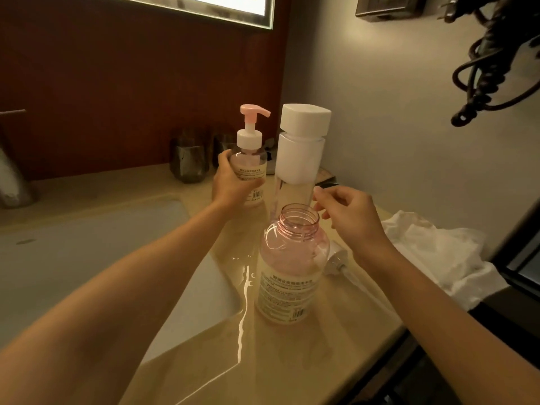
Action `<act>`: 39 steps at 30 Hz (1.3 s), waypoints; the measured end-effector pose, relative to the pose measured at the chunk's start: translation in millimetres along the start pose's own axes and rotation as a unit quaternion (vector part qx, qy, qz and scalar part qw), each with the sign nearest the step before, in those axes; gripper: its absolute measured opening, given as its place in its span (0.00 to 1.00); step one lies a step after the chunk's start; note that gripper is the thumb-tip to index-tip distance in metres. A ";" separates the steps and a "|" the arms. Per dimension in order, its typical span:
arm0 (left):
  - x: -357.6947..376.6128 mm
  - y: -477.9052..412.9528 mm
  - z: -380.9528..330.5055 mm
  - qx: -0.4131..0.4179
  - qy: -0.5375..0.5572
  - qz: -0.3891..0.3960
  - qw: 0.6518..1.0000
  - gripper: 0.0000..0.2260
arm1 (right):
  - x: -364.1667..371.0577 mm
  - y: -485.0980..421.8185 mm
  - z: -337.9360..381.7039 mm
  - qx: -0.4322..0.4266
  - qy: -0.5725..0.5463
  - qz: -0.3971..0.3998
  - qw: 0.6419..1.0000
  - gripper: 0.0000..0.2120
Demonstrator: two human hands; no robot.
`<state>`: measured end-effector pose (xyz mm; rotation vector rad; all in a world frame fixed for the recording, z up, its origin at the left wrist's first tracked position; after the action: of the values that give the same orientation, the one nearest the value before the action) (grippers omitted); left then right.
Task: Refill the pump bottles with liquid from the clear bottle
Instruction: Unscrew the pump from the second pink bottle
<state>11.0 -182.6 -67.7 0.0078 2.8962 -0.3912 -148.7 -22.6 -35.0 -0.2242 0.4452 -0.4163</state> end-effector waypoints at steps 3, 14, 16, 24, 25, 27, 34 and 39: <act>-4.0 5.1 -0.8 0.008 -0.006 -0.007 1.000 0.40 | -1.4 3.9 2.9 -0.005 0.001 0.001 1.000 0.10; -61.1 103.8 -31.0 0.031 0.006 -0.007 0.999 0.39 | -33.6 56.0 64.3 -0.092 0.044 -0.067 0.993 0.09; -79.8 131.0 -38.0 0.031 0.006 -0.006 0.999 0.38 | -38.3 75.5 79.1 -0.114 0.049 -0.092 0.988 0.09; -135.8 236.9 -56.1 0.049 0.007 0.010 0.999 0.35 | 12.5 153.9 116.1 -0.139 0.007 -0.006 0.990 0.17; -140.0 247.9 -57.1 0.050 0.013 0.011 0.999 0.35 | 21.5 161.3 119.5 -0.146 0.026 0.005 0.989 0.18; -146.2 266.6 -57.4 0.053 0.021 0.020 0.998 0.34 | 37.6 171.6 125.9 -0.160 0.058 0.025 0.985 0.22; -154.5 301.6 -51.2 0.055 -0.005 0.043 0.998 0.36 | 75.3 188.9 144.4 -0.180 0.052 0.063 0.980 0.32; -156.0 306.4 -42.6 0.055 -0.015 0.036 0.998 0.36 | 85.8 190.2 148.5 -0.182 0.064 0.064 0.979 0.32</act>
<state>164.6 127.9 -74.1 0.1222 2.8310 -0.5323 54.5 127.4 7.3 -0.5238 0.6588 -0.2208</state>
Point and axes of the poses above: each hand's wrist, its own y-axis away from the middle knuckle, its own x-axis out of the palm, z = x × y, the point moved 4 cm from there along -y, towards the middle knuckle, and after that the axes turned 3 degrees about z, right-handed, at the moved point
